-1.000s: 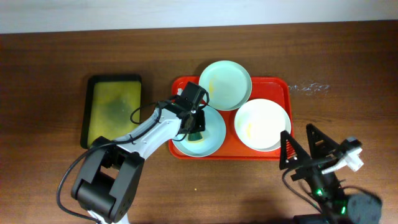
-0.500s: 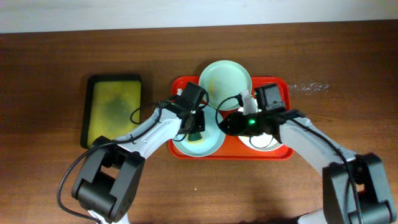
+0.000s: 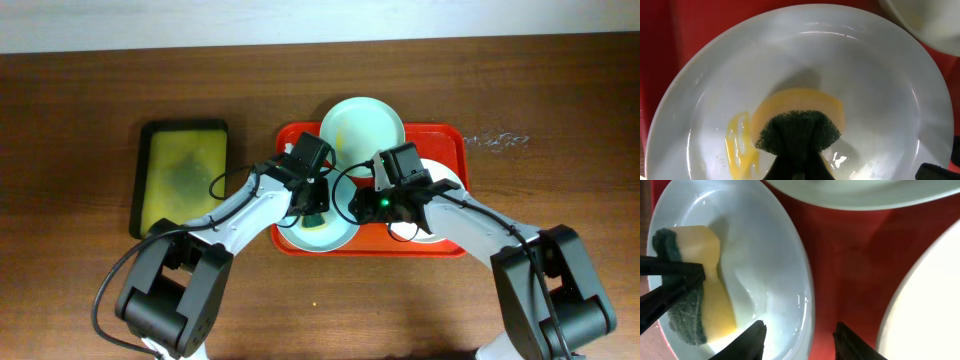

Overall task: Clean dirty plates on tray and stack at the side
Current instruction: 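Scrub the light blue plate with the sponge while right gripper holds it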

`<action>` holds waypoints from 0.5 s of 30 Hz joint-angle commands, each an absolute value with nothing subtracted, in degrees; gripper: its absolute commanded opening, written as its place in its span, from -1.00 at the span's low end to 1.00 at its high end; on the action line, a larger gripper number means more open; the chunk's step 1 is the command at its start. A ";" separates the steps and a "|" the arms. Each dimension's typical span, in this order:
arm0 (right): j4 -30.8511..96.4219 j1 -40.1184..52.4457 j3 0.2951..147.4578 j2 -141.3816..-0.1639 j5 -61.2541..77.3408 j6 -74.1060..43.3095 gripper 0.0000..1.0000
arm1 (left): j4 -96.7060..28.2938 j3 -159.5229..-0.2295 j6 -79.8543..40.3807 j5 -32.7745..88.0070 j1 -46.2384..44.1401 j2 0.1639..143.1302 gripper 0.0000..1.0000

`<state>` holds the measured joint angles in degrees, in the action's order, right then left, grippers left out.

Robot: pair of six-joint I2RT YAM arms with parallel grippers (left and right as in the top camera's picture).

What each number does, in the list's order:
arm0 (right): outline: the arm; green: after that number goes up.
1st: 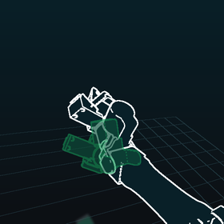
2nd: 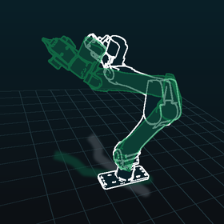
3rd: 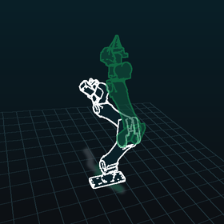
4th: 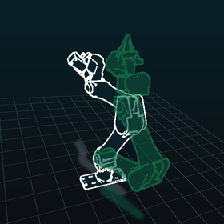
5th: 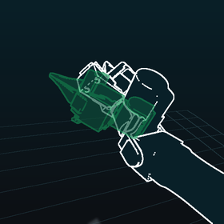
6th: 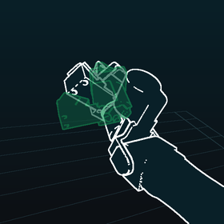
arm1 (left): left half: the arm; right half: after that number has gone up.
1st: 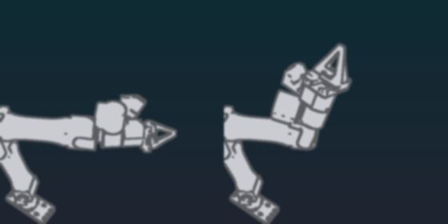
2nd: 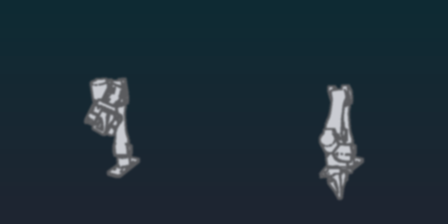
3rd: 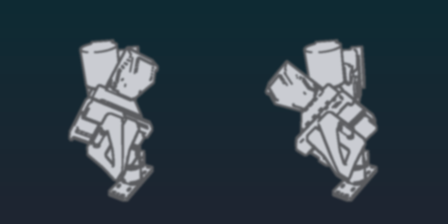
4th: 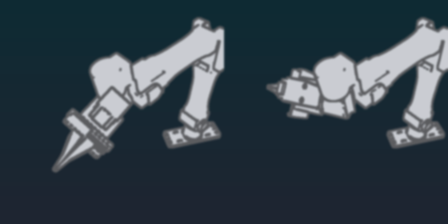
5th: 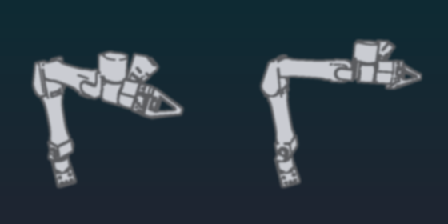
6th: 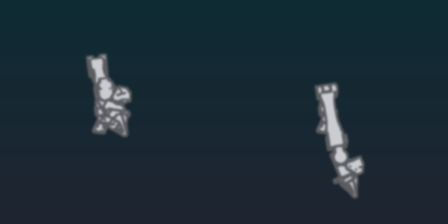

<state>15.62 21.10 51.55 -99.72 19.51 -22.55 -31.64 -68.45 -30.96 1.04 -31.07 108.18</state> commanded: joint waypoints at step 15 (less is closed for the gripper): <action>13.43 21.37 51.68 -105.38 17.80 -22.96 -0.92 | -30.63 -68.79 -27.14 9.26 -31.35 108.29 -1.00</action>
<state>12.99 21.10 51.96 -103.24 18.87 -23.53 -31.38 -68.45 -28.95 6.44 -31.07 108.18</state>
